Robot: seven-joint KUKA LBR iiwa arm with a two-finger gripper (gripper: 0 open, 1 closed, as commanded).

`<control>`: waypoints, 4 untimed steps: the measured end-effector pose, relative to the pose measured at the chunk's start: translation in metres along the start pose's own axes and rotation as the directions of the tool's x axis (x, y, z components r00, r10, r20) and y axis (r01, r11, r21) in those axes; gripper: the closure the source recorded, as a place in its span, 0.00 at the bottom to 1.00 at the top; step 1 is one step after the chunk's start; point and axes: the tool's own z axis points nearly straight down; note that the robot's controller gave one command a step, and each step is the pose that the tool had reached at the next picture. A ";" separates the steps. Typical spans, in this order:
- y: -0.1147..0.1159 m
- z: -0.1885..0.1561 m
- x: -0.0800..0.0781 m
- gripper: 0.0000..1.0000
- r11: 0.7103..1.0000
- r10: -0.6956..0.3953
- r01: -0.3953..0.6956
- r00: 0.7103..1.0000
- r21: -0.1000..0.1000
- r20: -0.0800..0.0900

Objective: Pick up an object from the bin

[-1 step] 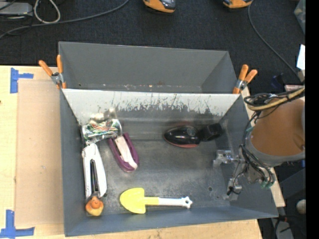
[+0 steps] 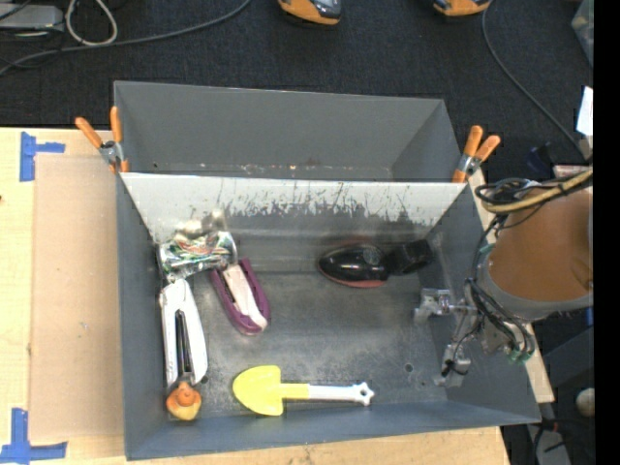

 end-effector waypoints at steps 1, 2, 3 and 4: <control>0.093 0.063 0.015 0.00 1.000 0.002 -0.002 1.000 -0.001 0.000; 0.126 0.019 0.011 0.00 1.000 0.027 -0.027 1.000 0.004 0.005; 0.186 0.037 0.006 0.00 1.000 -0.021 0.021 1.000 -0.003 0.004; 0.221 0.066 0.010 0.00 0.996 -0.091 0.091 0.996 0.004 0.015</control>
Offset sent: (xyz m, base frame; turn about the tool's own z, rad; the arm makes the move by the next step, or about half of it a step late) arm -0.0108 0.1272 -0.0168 0.0283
